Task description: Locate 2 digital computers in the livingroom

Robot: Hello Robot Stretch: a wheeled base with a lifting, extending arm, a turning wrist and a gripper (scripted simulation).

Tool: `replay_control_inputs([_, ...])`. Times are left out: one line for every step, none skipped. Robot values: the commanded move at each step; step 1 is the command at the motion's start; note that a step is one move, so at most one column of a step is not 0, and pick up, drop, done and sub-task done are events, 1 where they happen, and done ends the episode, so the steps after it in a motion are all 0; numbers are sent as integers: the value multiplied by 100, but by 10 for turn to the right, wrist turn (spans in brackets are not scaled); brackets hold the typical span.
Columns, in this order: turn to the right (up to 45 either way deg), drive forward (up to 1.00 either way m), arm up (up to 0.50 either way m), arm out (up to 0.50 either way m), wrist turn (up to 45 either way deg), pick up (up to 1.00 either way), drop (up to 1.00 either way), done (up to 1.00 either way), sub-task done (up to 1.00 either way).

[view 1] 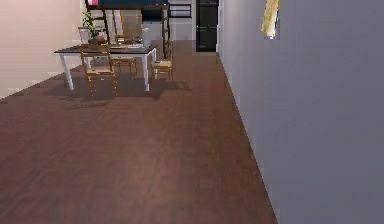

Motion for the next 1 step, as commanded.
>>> replay_control_inputs([0,100,0,0,0,0,0,0,0])
